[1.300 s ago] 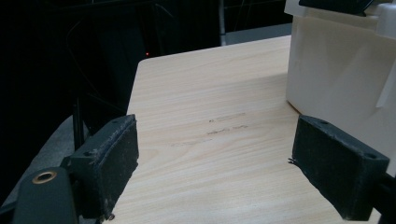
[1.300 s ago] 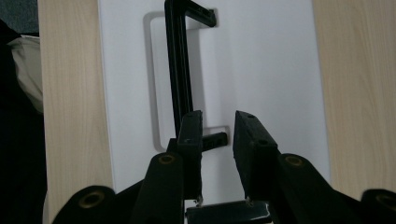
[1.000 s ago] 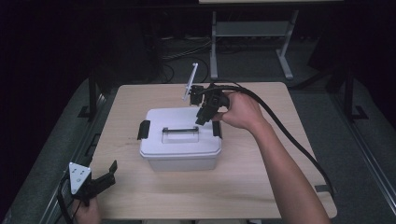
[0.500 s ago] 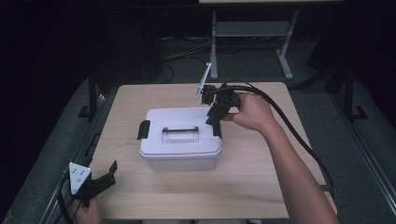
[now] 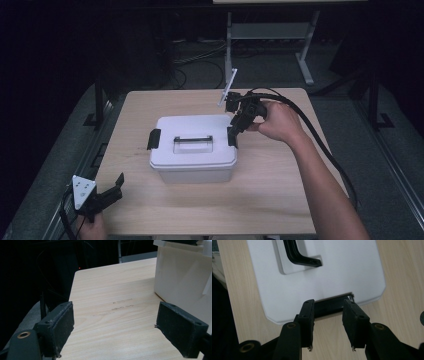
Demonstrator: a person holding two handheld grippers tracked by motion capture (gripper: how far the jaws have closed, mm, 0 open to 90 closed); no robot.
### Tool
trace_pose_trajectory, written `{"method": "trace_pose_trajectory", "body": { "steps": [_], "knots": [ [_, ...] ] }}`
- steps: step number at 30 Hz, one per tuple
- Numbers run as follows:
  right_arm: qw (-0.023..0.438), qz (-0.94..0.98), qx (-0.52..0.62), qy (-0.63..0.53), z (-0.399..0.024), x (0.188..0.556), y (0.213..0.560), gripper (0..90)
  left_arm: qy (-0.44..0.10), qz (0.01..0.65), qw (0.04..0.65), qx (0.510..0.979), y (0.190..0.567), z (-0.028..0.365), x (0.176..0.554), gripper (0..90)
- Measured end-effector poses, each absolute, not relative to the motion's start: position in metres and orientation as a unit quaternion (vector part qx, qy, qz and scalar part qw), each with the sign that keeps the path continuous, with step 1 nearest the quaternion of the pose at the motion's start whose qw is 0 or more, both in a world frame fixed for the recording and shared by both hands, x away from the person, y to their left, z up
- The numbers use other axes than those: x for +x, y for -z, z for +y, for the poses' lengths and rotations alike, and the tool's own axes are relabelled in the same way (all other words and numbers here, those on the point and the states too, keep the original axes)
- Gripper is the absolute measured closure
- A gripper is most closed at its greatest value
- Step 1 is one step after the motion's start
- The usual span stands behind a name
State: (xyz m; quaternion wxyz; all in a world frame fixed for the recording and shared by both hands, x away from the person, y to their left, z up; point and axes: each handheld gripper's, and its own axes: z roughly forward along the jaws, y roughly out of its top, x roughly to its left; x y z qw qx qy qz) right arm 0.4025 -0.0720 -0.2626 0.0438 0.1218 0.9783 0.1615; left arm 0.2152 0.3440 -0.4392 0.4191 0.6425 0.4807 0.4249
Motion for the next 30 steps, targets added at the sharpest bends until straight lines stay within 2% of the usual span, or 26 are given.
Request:
{"method": "trace_pose_trajectory", "body": {
  "steps": [30],
  "knots": [
    [0.031,0.974,0.167,-0.153,-0.116,0.402,0.292,54.5,-0.427,0.481,0.418,0.642,0.439,0.344,0.214,13.8]
  ]
}}
